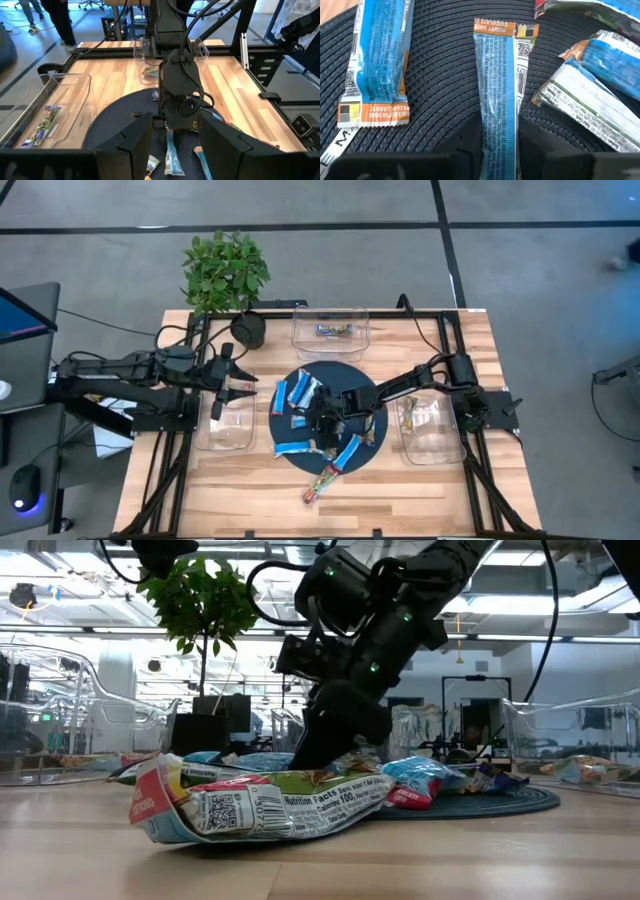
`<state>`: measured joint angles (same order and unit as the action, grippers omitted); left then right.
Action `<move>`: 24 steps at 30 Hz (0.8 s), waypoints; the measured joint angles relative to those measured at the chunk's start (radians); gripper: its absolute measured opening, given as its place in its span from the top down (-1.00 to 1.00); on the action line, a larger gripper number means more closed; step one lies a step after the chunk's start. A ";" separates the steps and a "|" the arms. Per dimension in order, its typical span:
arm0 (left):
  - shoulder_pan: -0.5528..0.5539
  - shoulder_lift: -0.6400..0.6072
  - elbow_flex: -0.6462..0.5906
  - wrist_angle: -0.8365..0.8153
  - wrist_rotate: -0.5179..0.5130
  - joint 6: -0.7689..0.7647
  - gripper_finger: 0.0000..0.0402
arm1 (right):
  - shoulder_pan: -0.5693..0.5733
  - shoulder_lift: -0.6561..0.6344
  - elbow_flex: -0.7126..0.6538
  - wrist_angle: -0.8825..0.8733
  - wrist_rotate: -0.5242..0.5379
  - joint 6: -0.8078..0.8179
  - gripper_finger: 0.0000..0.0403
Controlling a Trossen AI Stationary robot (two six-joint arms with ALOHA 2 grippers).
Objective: Pick and place Granola Bars by type
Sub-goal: Put the orange granola bar into the right transparent bin
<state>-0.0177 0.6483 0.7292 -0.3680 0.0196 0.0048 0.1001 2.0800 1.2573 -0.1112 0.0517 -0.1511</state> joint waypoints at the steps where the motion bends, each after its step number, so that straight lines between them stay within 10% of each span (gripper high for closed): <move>1: 0.000 0.000 0.000 0.000 -0.001 0.000 0.24 | 0.000 0.000 0.004 -0.002 0.001 -0.008 0.64; 24: 0.000 0.000 0.000 -0.070 -0.032 -0.002 0.24 | 0.078 0.000 0.473 -0.838 0.132 0.211 0.75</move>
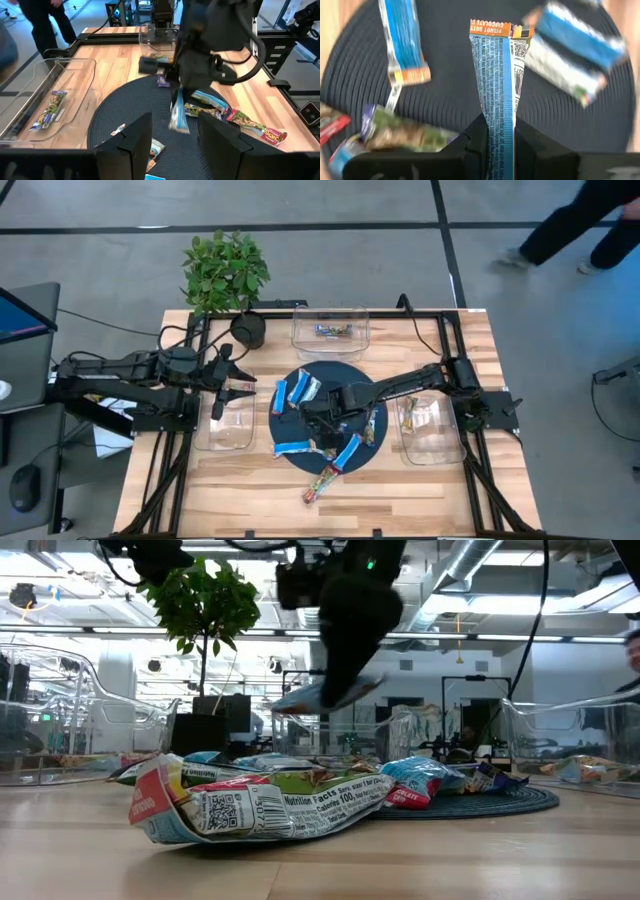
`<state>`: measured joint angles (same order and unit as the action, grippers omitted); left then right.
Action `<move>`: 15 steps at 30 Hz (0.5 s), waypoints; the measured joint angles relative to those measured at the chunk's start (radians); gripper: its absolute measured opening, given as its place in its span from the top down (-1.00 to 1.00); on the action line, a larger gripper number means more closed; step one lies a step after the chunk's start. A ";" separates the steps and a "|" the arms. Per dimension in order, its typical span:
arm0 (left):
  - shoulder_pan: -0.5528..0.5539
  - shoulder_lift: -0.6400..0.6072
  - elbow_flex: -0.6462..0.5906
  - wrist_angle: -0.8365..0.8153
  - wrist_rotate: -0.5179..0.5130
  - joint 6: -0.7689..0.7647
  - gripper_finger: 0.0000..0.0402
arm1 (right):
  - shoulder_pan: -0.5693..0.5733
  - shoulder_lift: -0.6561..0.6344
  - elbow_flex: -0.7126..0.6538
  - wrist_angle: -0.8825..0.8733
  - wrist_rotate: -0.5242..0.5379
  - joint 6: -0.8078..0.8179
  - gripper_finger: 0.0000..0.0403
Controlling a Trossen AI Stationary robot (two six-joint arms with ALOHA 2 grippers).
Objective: Pick and place Granola Bars by type
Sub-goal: Put the orange granola bar into the right transparent bin
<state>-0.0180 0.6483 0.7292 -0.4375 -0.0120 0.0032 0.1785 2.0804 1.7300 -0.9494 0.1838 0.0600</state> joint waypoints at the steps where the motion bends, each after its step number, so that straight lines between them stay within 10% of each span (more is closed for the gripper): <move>1: -0.002 0.000 0.000 0.000 0.000 0.001 0.24 | 0.010 0.000 0.016 -0.050 0.013 0.036 0.75; 15: -0.088 0.073 0.000 0.084 -0.086 0.084 0.24 | 0.256 -0.002 0.108 -0.631 0.236 0.795 0.75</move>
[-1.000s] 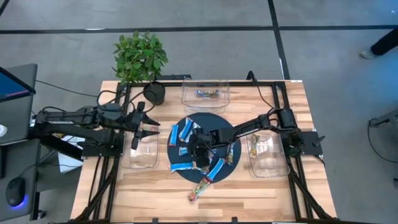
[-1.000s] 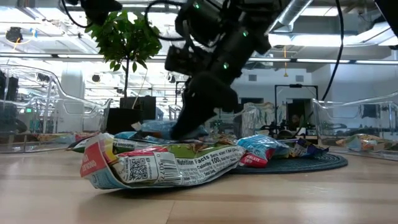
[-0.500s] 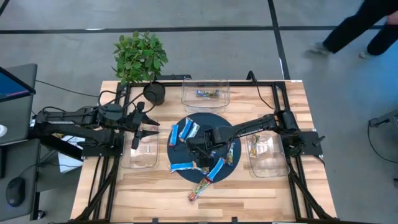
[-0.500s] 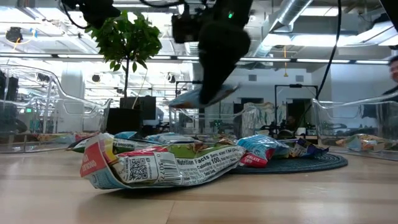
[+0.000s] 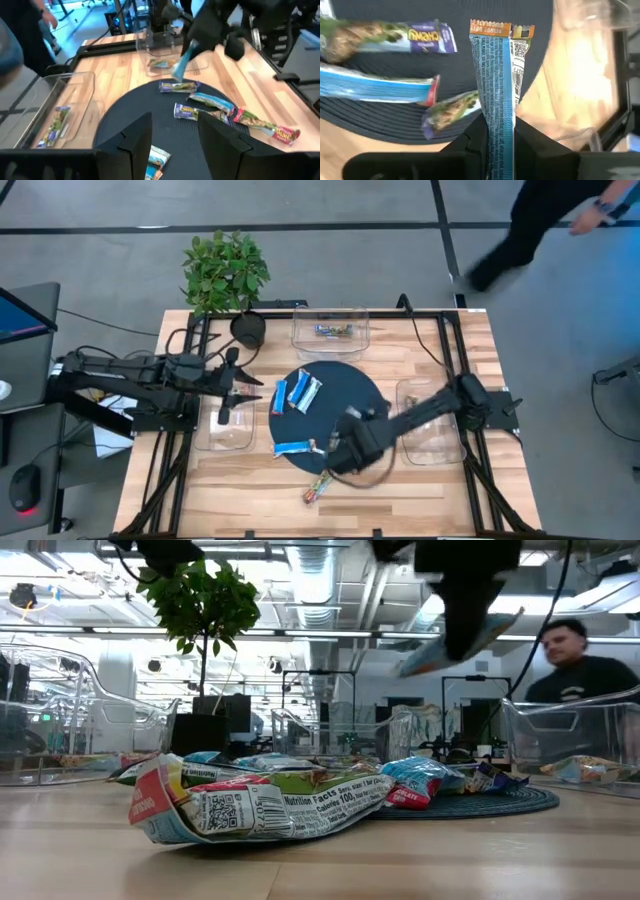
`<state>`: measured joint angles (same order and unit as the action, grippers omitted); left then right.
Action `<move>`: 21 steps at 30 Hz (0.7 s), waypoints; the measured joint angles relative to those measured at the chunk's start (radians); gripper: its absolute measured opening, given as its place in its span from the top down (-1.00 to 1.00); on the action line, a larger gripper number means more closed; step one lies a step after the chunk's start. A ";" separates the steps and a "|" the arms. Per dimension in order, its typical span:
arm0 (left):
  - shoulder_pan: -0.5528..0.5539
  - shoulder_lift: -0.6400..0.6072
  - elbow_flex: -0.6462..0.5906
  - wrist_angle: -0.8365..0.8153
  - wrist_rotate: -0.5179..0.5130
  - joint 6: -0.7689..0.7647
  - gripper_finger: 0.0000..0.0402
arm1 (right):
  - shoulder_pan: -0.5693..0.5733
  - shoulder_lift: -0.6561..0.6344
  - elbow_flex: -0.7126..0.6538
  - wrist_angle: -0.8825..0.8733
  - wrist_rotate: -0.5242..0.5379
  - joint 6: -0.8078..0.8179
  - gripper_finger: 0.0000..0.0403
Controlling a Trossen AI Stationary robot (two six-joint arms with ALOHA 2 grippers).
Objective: Pick and place Granola Bars by type
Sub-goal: Put the orange granola bar into the right transparent bin
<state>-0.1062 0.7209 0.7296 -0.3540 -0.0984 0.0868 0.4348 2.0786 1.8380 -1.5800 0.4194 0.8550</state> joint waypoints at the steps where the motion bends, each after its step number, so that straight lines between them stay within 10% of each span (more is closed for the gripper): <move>1: -0.005 0.014 0.000 0.015 -0.001 0.009 0.24 | 0.023 -0.002 0.002 0.009 0.009 0.033 0.75; 11: -0.021 0.164 -0.001 0.089 -0.001 0.083 0.24 | 0.247 -0.096 -0.052 0.010 0.115 0.304 0.75; 21: -0.021 0.235 0.000 0.197 0.000 0.139 0.24 | 0.349 -0.361 -0.428 0.009 0.224 0.537 0.75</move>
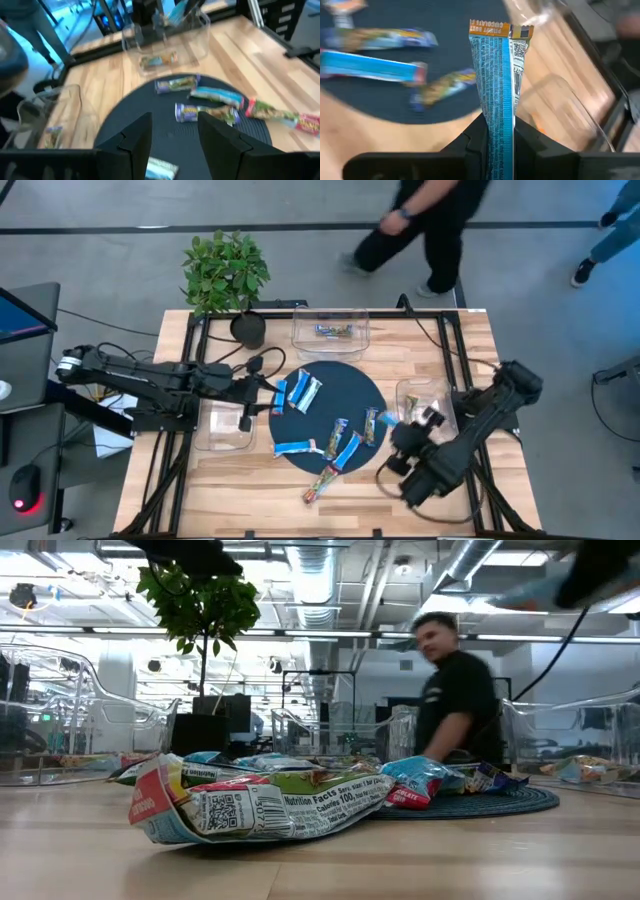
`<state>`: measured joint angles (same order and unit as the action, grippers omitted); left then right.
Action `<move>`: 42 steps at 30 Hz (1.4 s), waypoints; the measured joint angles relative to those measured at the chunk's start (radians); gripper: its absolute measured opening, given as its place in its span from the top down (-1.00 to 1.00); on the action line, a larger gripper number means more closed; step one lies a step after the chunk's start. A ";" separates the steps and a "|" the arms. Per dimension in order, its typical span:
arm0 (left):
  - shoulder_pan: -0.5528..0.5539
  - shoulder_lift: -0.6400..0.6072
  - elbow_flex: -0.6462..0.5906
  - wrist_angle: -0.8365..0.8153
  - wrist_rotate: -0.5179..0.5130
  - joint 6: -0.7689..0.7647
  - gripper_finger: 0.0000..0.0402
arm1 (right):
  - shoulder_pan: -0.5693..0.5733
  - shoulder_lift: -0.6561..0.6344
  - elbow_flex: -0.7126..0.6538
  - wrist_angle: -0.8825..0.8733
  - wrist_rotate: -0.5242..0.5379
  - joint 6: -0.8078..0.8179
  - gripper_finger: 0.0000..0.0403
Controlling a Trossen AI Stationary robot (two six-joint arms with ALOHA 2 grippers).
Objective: Pick and place Granola Bars by type
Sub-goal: Put the orange granola bar into the right transparent bin, then put the bottom red granola bar into the left transparent bin
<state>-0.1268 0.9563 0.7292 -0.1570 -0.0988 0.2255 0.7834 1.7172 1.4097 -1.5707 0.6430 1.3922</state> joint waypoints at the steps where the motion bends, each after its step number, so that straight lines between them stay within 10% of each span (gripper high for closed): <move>1: 0.000 0.000 0.000 0.003 -0.001 0.000 0.24 | 0.003 -0.032 -0.046 0.004 -0.001 0.040 0.75; 16: 0.000 0.000 0.000 -0.021 -0.022 -0.007 0.24 | -0.058 -0.226 -0.429 0.175 -0.250 0.518 0.75; 42: 0.000 0.000 0.000 -0.157 -0.069 -0.020 0.24 | -0.134 -0.224 -0.439 0.138 -0.128 0.466 0.28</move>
<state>-0.1265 0.9562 0.7296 -0.3143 -0.1674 0.2054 0.6496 1.4932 0.9703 -1.4324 0.5150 1.8586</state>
